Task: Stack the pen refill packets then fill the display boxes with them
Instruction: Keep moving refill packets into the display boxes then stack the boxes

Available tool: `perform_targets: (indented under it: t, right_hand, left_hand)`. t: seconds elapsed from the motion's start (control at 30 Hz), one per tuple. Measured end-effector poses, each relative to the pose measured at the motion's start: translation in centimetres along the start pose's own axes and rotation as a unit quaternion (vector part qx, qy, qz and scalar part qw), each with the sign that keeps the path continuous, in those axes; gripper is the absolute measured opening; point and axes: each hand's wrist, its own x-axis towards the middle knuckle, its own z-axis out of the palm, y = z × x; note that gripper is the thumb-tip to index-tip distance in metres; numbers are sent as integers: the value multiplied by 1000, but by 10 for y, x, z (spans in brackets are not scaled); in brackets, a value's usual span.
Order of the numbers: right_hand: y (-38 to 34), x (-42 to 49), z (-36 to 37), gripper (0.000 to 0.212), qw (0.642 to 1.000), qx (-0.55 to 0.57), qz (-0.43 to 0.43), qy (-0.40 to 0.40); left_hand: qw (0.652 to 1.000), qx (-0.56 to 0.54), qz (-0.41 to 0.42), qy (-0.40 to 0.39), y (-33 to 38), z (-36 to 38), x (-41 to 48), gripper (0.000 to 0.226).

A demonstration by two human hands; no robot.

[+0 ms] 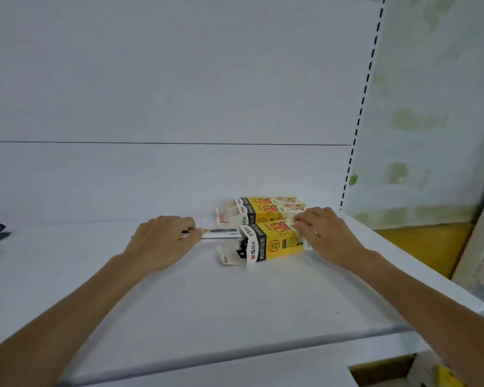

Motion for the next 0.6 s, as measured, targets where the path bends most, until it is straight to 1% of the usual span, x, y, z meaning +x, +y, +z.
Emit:
perform_targets:
  t: [0.13,0.17,0.23,0.27,0.37,0.5,0.57,0.6]
  right_hand:
    - [4,4,10,42,1000,-4,6,22]
    - [4,3,11,49,999,-6,2,34]
    - [5,-1,13,62,998,-10,-13,53]
    - [7,-1,15,64,998,-6,-13,55]
    - [11,0,17,70,997,-42,-32,58]
    - [9,-3,17,68,996,-3,-22,85]
    - [7,-5,16,64,996,4,-22,89]
    - [7,-6,16,59,996,4,-22,88]
  left_hand:
    - [999,11,-52,-12,5,2,-17,32]
    - [998,12,-60,-14,7,3,-20,33]
    - [998,21,-64,-18,13,4,-23,32]
    - [998,21,-63,-18,17,5,-22,32]
    - [998,-14,-63,-19,31,10,-17,31]
    - [997,-48,-47,-49,52,20,-7,51]
    - [989,-126,-38,-74,66,26,1,50]
    - [982,-167,-37,-86,73,29,6,43]
